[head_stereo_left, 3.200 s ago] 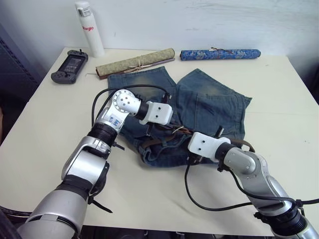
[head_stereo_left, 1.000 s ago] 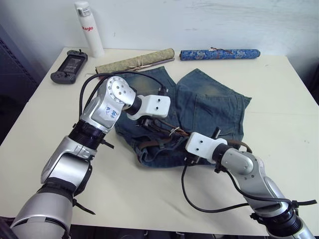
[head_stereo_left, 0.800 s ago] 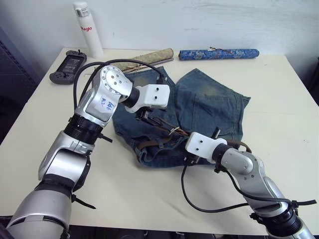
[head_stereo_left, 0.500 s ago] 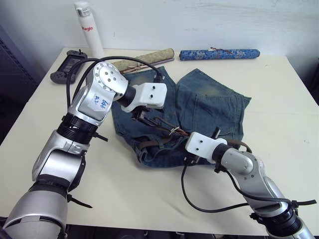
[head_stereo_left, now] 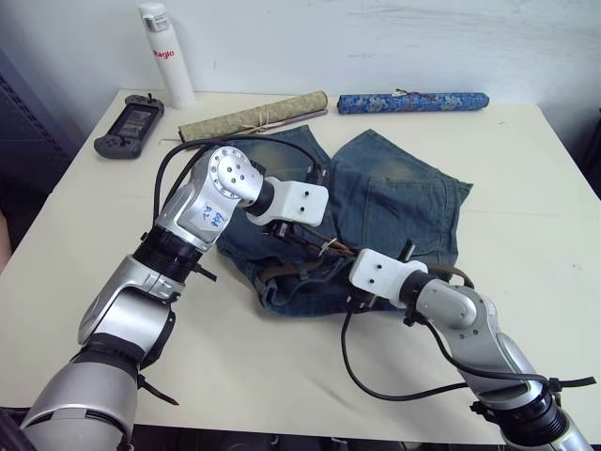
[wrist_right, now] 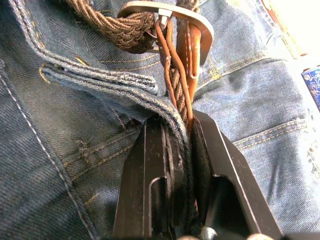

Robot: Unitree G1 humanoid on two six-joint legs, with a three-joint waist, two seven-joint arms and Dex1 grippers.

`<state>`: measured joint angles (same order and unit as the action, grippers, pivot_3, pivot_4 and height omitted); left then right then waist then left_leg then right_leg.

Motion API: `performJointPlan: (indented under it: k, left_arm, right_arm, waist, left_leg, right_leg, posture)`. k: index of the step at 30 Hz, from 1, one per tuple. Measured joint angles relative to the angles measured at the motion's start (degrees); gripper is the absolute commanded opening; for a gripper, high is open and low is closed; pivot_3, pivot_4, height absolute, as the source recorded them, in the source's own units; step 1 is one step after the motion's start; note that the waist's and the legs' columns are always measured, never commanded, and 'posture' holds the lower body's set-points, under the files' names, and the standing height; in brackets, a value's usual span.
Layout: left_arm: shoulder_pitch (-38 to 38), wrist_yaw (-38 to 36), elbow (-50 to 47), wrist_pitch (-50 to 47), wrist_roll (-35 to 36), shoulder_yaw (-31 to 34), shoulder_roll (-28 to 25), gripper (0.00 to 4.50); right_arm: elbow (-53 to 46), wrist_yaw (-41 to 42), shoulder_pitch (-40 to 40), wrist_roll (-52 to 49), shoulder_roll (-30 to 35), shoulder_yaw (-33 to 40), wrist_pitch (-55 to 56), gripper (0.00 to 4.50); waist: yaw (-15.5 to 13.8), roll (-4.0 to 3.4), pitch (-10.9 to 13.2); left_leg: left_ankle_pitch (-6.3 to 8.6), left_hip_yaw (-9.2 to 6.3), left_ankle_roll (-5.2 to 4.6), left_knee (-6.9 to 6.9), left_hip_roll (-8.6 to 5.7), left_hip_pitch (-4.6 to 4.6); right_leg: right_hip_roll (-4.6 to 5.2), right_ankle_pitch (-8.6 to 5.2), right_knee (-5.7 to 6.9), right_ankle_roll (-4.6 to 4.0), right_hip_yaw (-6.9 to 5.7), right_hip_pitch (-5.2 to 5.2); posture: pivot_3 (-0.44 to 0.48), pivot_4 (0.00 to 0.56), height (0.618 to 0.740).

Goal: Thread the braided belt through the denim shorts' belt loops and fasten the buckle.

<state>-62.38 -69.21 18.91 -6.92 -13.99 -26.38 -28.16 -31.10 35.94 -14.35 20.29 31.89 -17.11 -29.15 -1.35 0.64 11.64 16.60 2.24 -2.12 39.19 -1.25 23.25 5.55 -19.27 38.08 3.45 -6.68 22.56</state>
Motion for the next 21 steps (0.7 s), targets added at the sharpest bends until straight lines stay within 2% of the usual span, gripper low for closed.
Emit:
performJointPlan:
  k: [3,4,5,10,16,21]
  left_arm:
    - [-0.2,0.7,0.4,0.6,-0.8,0.0,0.0,2.89]
    - [-0.3,0.8,0.7,0.8,-1.0,0.0,0.0,2.34]
    - [-0.4,0.8,1.2,0.9,-1.2,0.0,0.1,2.05]
    - [-0.5,0.3,1.9,0.4,-1.1,0.1,0.3,0.02]
    - [-0.3,-2.3,0.9,-4.9,0.4,1.0,1.2,0.00]
    - [0.8,-4.8,-4.7,-11.6,1.1,1.1,1.3,0.00]
  right_arm:
    - [0.0,0.0,0.0,0.0,0.0,0.0,0.0,0.00]
    - [0.0,0.0,0.0,0.0,0.0,0.0,0.0,0.00]
    - [0.0,0.0,0.0,0.0,0.0,0.0,0.0,0.00]
    - [0.0,0.0,0.0,0.0,0.0,0.0,0.0,0.00]
    - [-0.1,0.0,0.0,0.0,0.0,0.2,0.0,0.00]
    - [-0.5,0.0,0.0,0.0,0.0,1.0,0.1,0.00]
  waist:
    - [0.0,0.00,0.0]
    - [0.0,0.00,0.0]
    - [0.0,0.00,0.0]
    - [0.0,0.00,0.0]
    - [0.0,0.00,0.0]
    - [0.0,0.00,0.0]
  left_leg:
    - [0.00,0.00,0.00,0.00,0.00,0.00]
    - [0.00,0.00,0.00,0.00,0.00,0.00]
    - [0.00,0.00,0.00,0.00,0.00,0.00]
    - [0.00,0.00,0.00,0.00,0.00,0.00]
    - [0.00,0.00,0.00,0.00,0.00,0.00]
    - [0.00,-0.01,0.00,0.00,0.00,0.00]
  right_leg:
    - [0.00,0.00,0.00,0.00,0.00,0.00]
    - [0.00,0.00,0.00,0.00,0.00,0.00]
    - [0.00,0.00,0.01,0.00,0.00,0.00]
    - [0.00,0.00,0.00,0.00,0.00,0.00]
    - [0.00,0.00,0.01,0.00,0.00,0.00]
    - [0.00,0.00,0.00,0.00,0.01,0.00]
  posture:
    - [0.000,0.150,0.686]
    - [0.000,0.150,0.686]
    - [0.000,0.150,0.686]
    - [0.000,0.150,0.686]
    - [0.000,0.150,0.686]
    - [0.000,0.150,0.686]
